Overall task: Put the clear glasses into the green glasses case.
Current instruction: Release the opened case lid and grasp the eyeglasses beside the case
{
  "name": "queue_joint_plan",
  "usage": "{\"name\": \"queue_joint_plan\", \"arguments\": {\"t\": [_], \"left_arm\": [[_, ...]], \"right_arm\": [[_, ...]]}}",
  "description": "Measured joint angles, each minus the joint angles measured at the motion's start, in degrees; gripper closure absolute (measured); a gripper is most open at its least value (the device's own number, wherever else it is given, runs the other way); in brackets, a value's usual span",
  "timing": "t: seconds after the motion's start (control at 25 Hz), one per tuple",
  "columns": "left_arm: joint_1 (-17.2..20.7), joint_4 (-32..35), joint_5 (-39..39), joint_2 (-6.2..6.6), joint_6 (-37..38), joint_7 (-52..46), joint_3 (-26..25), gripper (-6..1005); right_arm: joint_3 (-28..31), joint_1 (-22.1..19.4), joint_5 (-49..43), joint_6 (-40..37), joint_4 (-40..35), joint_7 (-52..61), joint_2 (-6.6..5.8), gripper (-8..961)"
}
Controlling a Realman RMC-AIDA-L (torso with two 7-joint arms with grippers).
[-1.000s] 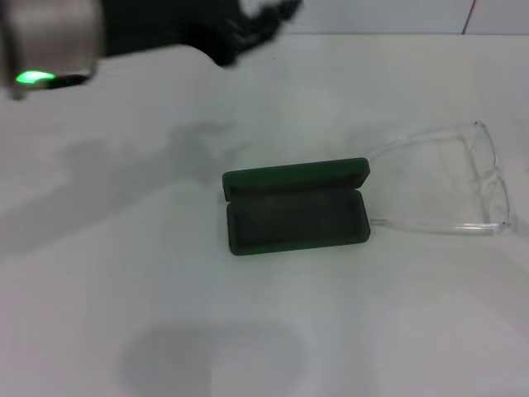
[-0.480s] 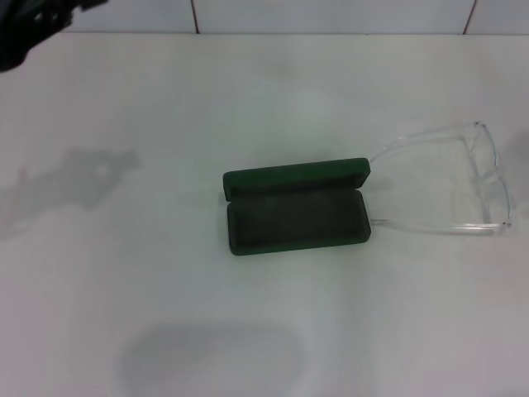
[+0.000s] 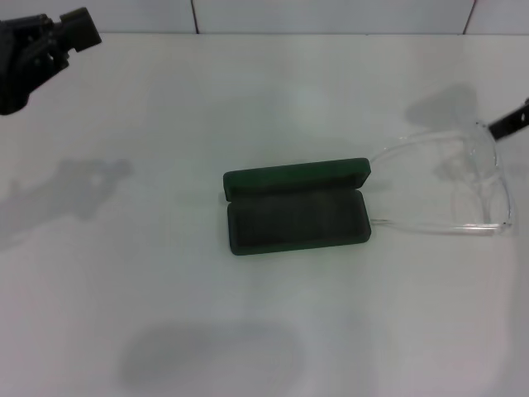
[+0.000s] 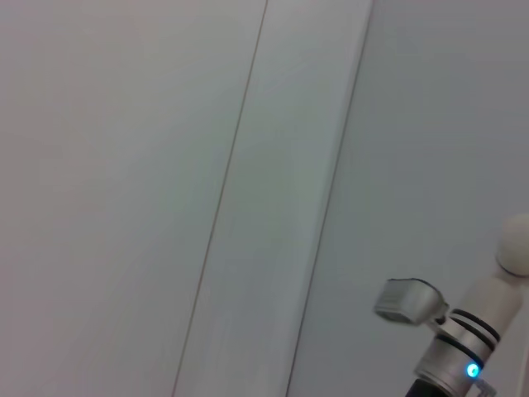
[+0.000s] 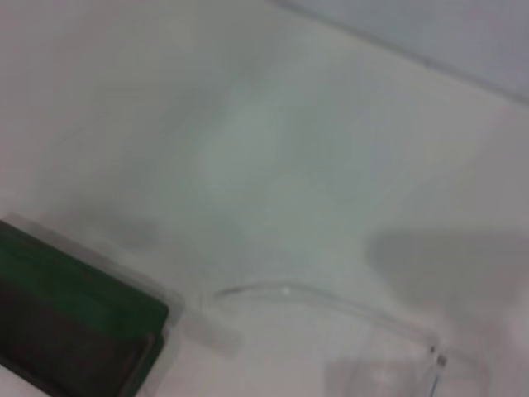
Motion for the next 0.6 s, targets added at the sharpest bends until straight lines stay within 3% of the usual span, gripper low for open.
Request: {"name": "queue_joint_plan", "arguments": {"t": [0.28, 0.6], "left_arm": [[0.18, -1.98, 2.13, -0.48, 0.34, 5.21, 0.33, 932], [0.09, -2.06, 7.13, -2.8, 0.46, 9.85, 0.38, 931]], "right_arm": [[-5.96, 1.15, -4.87, 0.12, 2.29, 10.4, 0.14, 298], [-7.72, -0.32, -6.73, 2.08, 4.16, 14.46, 0.52, 301]]}}
